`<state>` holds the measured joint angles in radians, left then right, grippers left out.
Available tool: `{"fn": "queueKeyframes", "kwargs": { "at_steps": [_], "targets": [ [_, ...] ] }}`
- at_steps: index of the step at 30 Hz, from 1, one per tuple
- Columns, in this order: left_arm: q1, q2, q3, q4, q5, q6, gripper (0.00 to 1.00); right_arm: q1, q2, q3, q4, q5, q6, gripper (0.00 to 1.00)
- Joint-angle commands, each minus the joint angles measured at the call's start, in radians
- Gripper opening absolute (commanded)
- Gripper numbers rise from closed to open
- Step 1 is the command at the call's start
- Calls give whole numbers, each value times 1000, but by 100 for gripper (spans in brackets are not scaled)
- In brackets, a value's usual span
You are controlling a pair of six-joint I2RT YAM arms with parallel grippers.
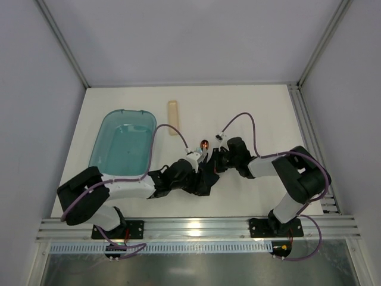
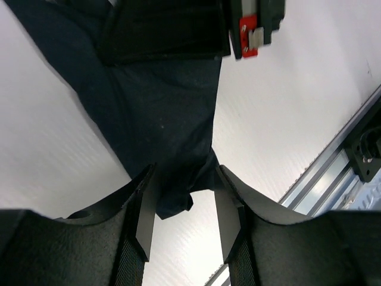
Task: Place the utensils on the paper napkin and roll it up
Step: Pick up the utensils from the center of the board.
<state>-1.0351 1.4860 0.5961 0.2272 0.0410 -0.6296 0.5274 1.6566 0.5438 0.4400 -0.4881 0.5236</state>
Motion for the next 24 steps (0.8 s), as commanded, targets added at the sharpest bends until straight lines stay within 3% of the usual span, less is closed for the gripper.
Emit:
{"fn": "queueKeyframes", "kwargs": {
  "at_steps": [1, 10, 14, 20, 24],
  "targets": [
    [13, -111, 89, -188, -141, 27, 47, 6, 5, -22, -21, 8, -25, 4],
    [136, -182, 114, -293, -104, -39, 46, -17, 6, -37, 144, -98, 13, 4],
    [173, -159, 102, -253, -47, -51, 44, -29, -15, -62, 207, -122, 18, 4],
    [182, -130, 84, -233, 46, -47, 49, -40, -89, -110, 287, -132, 13, 4],
    [185, -133, 39, -126, 106, -35, 53, -40, -132, -142, 327, -118, 1, 4]
  ]
}}
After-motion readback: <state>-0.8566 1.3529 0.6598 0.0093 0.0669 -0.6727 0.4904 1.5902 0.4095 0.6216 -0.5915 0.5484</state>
